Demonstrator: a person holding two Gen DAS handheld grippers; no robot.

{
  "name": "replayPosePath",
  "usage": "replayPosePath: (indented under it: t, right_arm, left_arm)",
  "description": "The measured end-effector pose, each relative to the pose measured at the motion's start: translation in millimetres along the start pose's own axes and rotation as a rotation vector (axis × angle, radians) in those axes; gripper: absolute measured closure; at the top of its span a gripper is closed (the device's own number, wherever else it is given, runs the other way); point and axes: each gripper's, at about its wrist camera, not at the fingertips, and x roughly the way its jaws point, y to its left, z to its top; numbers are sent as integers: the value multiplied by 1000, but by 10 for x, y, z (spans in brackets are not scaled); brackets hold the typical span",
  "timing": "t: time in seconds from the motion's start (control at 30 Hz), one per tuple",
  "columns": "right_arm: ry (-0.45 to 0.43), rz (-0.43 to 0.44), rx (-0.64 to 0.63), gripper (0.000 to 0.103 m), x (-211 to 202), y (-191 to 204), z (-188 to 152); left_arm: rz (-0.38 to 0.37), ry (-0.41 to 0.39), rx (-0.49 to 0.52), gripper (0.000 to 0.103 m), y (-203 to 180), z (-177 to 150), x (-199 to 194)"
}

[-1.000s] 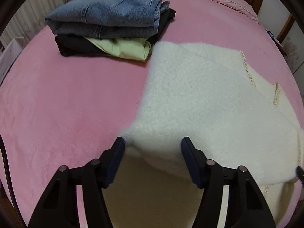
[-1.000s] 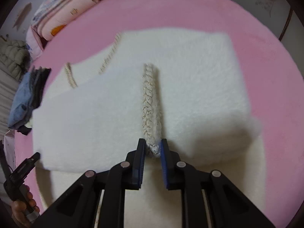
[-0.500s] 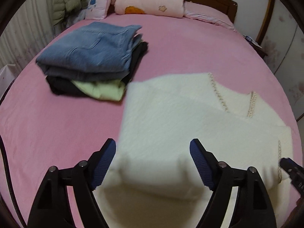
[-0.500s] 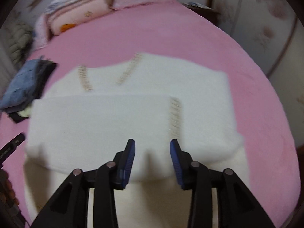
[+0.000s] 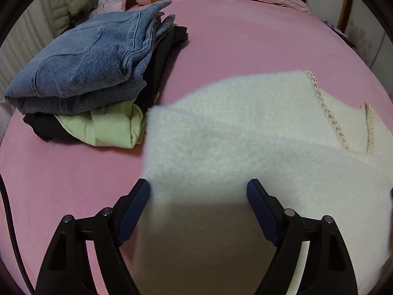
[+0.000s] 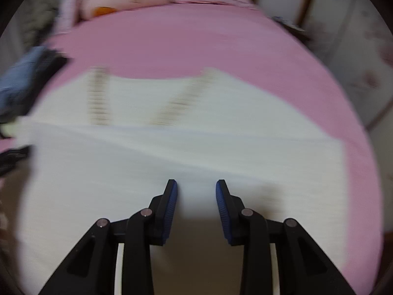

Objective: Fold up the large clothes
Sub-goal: 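Lay the sleeve flat across the front and open the right tool, then raise both tools and move them toward the cardigan hem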

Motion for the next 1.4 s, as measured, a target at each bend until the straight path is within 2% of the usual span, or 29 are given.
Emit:
replayPosePath:
  t: [0.03, 0.07, 0.1, 0.13, 0.17, 0.2, 0.27, 0.33, 0.47, 0.53, 0.7, 0.87, 1.13, 1.27, 1.4]
  right_arm:
    - [8, 37, 38, 100, -2, -190, -29]
    - [25, 67, 52, 103, -9, -327, -44]
    - [34, 90, 51, 103, -31, -380, -46]
    - [45, 64, 41, 103, -68, -391, -45]
    - [55, -3, 18, 93, -120, -364, -32]
    - [59, -25, 3, 93, -156, -328, -16]
    - [64, 13, 29, 93, -287, -351, -21]
    - [52, 70, 104, 93, -495, -448, -29]
    - [24, 107, 164, 93, -889, -356, 0]
    - [13, 120, 162, 93, -1170, -377, 3]
    - [-27, 128, 136, 93, -1899, -454, 45]
    - [-84, 165, 110, 92, -2554, -450, 102]
    - [-211, 193, 45, 92, -3326, -401, -24]
    - [-223, 232, 41, 92, -3527, -411, -150]
    - [-259, 233, 19, 92, -3761, -395, -299]
  left_arm:
    - [5, 2, 6, 15, 17, -1, 9]
    - [-5, 13, -2, 15, 48, 3, 25]
    - [-12, 25, -16, 15, 77, 6, 25]
    - [-16, 40, -32, 15, 106, 5, 12]
    - [-8, 61, -48, 15, 118, 31, -10]
    - [1, 69, -54, 16, 118, 48, -42]
    - [0, 64, -53, 16, 88, 72, -196]
    - [-13, 41, -40, 16, 42, 91, -434]
    - [-68, 5, -6, 16, -65, 110, -1044]
    - [-85, -26, 1, 16, -92, 85, -1370]
    - [-195, -89, -26, 16, -120, 89, -2139]
    - [-234, -193, -44, 15, -165, -25, -2900]
    - [-257, -208, -98, 15, -21, -262, -3686]
    - [-269, -191, -130, 15, 108, -398, -3879]
    - [-276, -169, -142, 15, 226, -565, -4053]
